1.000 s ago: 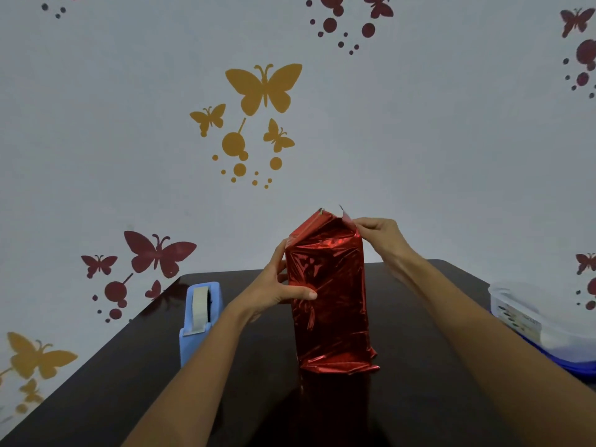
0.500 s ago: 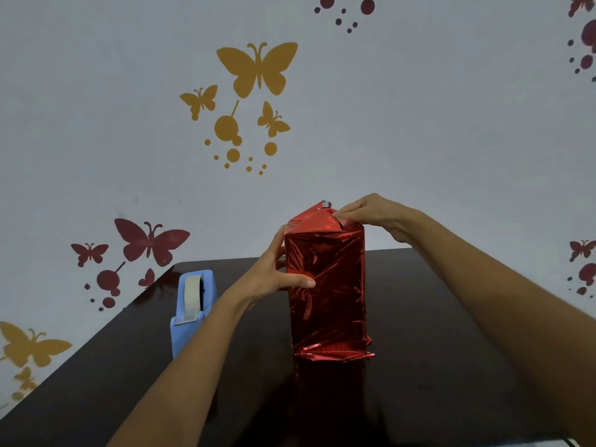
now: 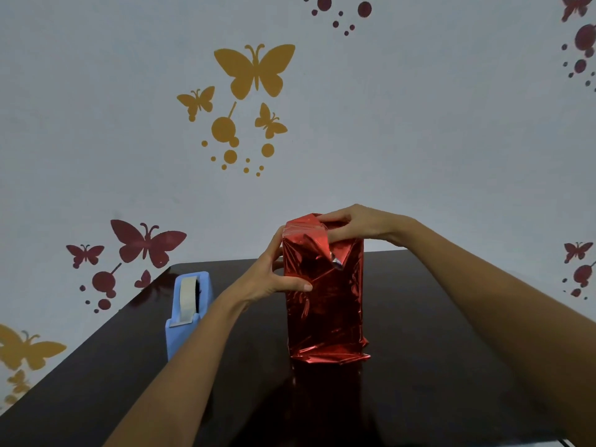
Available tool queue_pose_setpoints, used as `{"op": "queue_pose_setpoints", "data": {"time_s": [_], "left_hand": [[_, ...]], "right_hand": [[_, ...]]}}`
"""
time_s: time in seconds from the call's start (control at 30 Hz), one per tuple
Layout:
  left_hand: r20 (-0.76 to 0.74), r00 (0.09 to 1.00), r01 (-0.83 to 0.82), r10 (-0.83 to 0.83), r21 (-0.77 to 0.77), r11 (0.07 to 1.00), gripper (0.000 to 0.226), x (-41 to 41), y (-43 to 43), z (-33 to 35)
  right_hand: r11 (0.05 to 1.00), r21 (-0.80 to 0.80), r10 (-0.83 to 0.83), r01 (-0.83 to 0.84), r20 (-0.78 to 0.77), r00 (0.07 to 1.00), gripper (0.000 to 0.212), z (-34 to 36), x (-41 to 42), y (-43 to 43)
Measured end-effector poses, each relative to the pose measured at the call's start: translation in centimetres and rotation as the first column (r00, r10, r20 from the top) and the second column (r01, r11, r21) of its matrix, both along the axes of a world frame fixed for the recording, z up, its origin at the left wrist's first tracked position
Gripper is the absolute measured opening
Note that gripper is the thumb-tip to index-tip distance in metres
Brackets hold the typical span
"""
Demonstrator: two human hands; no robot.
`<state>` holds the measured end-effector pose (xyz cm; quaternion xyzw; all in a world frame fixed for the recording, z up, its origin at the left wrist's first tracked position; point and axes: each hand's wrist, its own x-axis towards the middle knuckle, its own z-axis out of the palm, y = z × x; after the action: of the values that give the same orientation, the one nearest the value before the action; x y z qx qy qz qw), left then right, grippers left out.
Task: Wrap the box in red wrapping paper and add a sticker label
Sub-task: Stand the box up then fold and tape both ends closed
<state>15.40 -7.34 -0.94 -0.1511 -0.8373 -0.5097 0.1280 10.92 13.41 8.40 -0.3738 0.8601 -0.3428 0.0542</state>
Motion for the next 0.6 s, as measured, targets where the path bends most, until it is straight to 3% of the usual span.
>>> {"op": "queue_pose_setpoints", "data": {"time_s": [0.07,0.2,0.3,0.37,0.4,0.5,0.57,0.6], "left_hand": [[-0.005,1.0,-0.004,0.004,0.013,1.0,0.109,0.0,0.1,0.0],[-0.002,1.0,0.004,-0.004,-0.005,1.0,0.108,0.0,0.1,-0.1],[0.159,0.981,0.096,-0.112,0.102,0.99,0.087,0.5,-0.8,0.8],[0.179,0.983,0.005,-0.049,0.236,0.972,0.065,1.2,-0.7,2.6],[0.141,0.988,-0.095,0.059,0.259,0.961,0.068,1.4,-0.4,3.7],[-0.154,0.93,-0.312,0.334,0.149,0.938,0.047,0.8,1.1,6.6],[-0.246,0.917,-0.332,0.314,-0.036,0.942,0.039,0.1,2.1,7.7],[-0.197,0.939,-0.305,0.283,-0.091,0.948,0.038,-0.2,2.5,7.9]], "right_hand": [[0.997,0.073,-0.016,0.019,-0.039,0.999,0.06,0.2,0.0,-0.3],[0.998,0.048,-0.036,0.038,-0.047,0.998,0.07,-0.3,-0.3,-0.5],[0.999,0.019,-0.031,0.032,-0.041,0.999,0.073,-0.7,-0.5,-0.4],[1.0,0.017,-0.013,0.014,-0.041,0.999,0.073,-0.8,-0.5,-0.5],[1.0,0.02,-0.007,0.008,-0.045,0.999,0.074,-0.8,-0.5,-0.4],[1.0,-0.013,0.023,-0.024,-0.059,0.998,0.083,-1.1,-0.7,-0.3],[0.995,-0.077,0.056,-0.06,-0.058,0.997,0.089,-1.2,-0.8,-0.2],[0.991,-0.114,0.067,-0.072,-0.05,0.997,0.091,-1.4,-0.9,-0.1]]}}
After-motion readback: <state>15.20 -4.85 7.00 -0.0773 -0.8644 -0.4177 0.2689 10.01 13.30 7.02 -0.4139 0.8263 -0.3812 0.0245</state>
